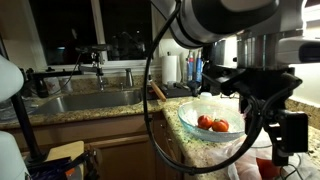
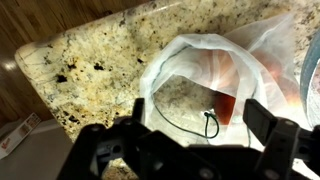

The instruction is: Take the peach out of the carrier bag and place it inside the glass bowl

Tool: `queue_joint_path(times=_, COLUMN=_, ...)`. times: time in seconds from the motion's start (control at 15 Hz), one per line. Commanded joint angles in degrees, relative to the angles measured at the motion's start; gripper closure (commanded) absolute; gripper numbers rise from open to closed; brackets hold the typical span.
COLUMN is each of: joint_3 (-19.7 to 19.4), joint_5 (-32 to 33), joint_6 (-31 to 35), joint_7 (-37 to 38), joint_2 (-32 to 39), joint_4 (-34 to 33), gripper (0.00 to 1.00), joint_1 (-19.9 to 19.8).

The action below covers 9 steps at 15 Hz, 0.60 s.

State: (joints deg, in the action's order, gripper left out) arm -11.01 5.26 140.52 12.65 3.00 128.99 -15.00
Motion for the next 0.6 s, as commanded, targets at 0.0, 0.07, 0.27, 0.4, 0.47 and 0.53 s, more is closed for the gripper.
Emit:
queue_joint_path(times=0.0, joint_3=-0.89, joint_5=-3.49, joint_6=0.34, joint_7=-0.80, joint_2=2.86, joint_4=-3.54, gripper=0.00, joint_1=0.64)
queue_joint_path(times=0.07, joint_3=-0.84, joint_5=-4.38, joint_6=0.16, joint_7=-0.94, joint_2=3.45, joint_4=-4.43, gripper=0.00, joint_1=0.67)
queue_joint_path(times=0.27, joint_3=-0.98, joint_5=-4.20, joint_6=-0.31, joint_7=-0.36, joint_2=3.42, joint_4=-4.42, gripper=0.00, joint_1=1.05)
queue_joint_path(times=0.4, joint_3=-0.96, joint_5=-4.92, joint_6=-0.36, joint_7=-0.44, joint_2=3.86, joint_4=-5.18, gripper=0.00, joint_1=1.09)
queue_joint_path(times=0.47, joint_3=-0.96, joint_5=-4.95, joint_6=-0.37, joint_7=-0.44, joint_2=3.85, joint_4=-5.27, gripper=0.00, joint_1=1.09)
queue_joint_path(times=0.53, joint_3=-0.95, joint_5=-4.96, joint_6=-0.37, joint_7=-0.44, joint_2=3.86, joint_4=-5.30, gripper=0.00, joint_1=1.09)
